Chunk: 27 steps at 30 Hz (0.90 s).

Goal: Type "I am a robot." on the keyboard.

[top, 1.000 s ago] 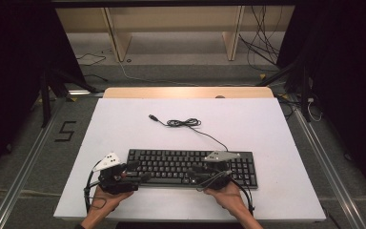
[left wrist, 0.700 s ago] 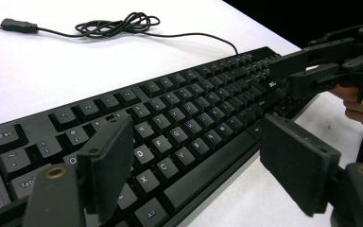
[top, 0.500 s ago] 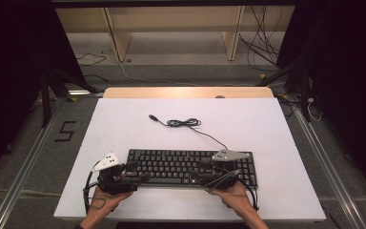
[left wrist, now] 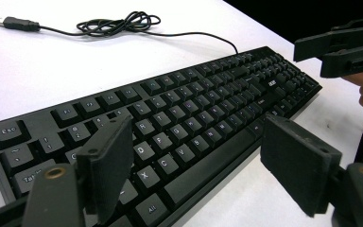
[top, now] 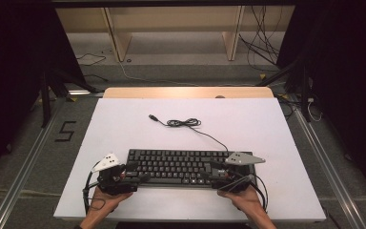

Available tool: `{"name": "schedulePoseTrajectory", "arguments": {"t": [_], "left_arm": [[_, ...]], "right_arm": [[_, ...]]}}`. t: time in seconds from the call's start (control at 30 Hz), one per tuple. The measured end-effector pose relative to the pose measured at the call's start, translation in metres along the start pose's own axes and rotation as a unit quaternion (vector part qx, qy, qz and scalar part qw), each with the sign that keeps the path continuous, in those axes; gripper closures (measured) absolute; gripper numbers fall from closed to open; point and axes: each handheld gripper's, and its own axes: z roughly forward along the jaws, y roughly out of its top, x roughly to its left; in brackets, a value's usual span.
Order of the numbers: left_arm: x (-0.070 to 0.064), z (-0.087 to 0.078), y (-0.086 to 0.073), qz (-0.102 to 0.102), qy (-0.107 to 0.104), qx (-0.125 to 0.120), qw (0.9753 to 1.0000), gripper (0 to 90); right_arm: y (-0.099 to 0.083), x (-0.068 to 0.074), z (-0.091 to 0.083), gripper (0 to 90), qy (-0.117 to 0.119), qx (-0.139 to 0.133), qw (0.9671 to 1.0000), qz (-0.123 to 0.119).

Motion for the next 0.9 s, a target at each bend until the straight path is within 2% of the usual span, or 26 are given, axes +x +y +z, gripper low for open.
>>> {"name": "schedulePoseTrajectory", "arguments": {"t": [0.43,0.9], "left_arm": [[-0.001,-0.001,0.000,0.001,-0.002,0.001,1.0000,25.5],[-0.002,-0.005,-0.002,0.003,-0.004,-0.002,1.0000,25.4]], "right_arm": [[-0.012,-0.007,-0.025,38.8,-0.021,-0.011,0.9996,-0.013],[-0.027,-0.018,-0.048,37.9,-0.048,-0.021,0.9986,-0.005]]}}
